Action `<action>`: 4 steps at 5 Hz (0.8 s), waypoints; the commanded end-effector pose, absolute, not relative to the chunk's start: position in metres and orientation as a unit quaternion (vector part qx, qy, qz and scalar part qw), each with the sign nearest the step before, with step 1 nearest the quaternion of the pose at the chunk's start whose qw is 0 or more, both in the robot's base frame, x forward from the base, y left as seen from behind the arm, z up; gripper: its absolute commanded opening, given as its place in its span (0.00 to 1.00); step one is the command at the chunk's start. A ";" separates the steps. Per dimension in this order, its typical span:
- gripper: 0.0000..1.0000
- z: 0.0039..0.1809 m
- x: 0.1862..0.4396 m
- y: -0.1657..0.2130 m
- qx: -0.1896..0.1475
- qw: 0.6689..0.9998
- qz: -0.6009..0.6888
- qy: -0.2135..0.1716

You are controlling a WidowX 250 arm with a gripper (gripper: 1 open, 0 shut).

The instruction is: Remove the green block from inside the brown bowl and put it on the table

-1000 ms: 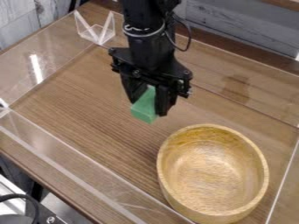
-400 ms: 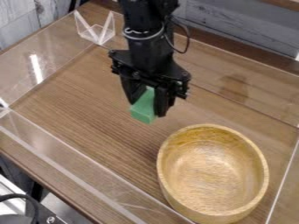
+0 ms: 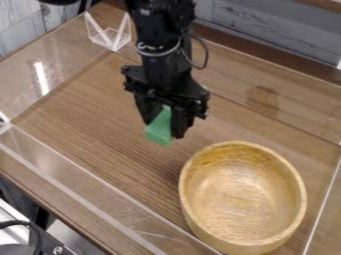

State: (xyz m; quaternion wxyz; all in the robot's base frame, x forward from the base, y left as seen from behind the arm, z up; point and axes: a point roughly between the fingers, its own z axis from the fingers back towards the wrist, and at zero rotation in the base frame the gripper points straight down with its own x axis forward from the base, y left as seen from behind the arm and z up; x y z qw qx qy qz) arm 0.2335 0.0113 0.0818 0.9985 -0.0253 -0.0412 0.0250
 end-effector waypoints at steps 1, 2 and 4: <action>0.00 0.083 0.240 0.016 -0.026 0.998 0.025 -0.058; 0.00 0.079 0.243 0.018 -0.028 0.998 0.025 -0.057; 0.00 0.074 0.248 0.021 -0.032 0.998 0.026 -0.056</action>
